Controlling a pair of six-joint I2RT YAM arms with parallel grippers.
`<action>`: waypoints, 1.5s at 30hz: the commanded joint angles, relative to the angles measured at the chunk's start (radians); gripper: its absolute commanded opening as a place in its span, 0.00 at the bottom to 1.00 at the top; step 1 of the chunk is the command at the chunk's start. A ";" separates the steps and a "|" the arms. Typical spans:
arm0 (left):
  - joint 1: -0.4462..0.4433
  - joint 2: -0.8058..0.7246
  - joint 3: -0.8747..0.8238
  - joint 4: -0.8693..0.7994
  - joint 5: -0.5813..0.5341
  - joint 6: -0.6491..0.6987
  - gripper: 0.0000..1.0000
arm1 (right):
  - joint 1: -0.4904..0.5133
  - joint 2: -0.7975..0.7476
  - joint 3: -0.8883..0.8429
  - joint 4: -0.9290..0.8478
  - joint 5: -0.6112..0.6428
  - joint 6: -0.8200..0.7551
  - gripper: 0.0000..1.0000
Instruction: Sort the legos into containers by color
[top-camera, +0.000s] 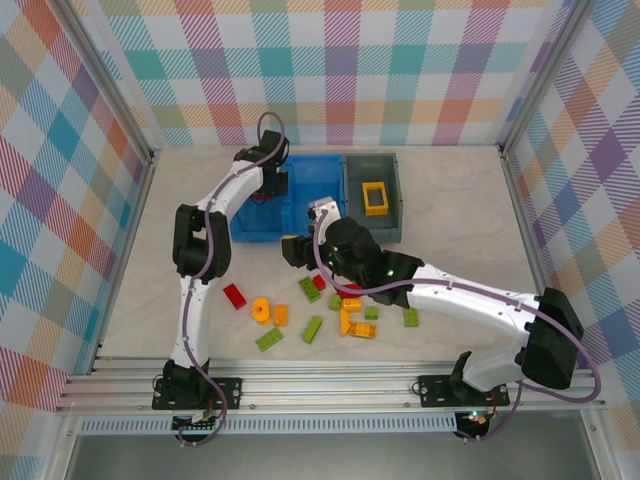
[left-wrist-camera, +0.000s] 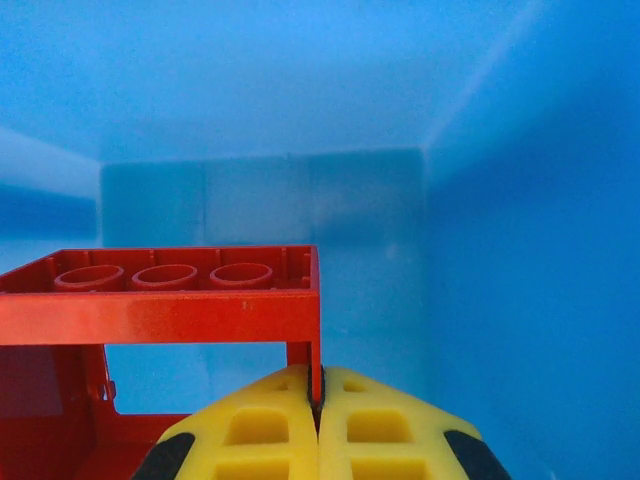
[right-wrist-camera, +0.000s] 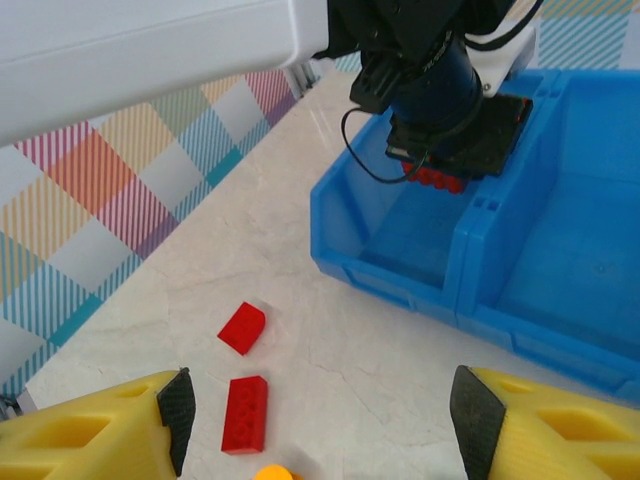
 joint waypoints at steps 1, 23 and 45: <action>0.020 0.039 0.057 -0.002 -0.049 0.019 0.00 | -0.009 -0.045 -0.030 0.030 -0.016 0.037 0.71; -0.029 -0.415 -0.189 -0.005 -0.063 -0.143 0.43 | -0.226 -0.296 -0.111 -0.784 0.186 0.395 0.69; -0.882 -1.274 -1.237 0.480 -0.135 -0.649 0.51 | -0.533 0.007 -0.343 -0.816 -0.247 0.295 0.64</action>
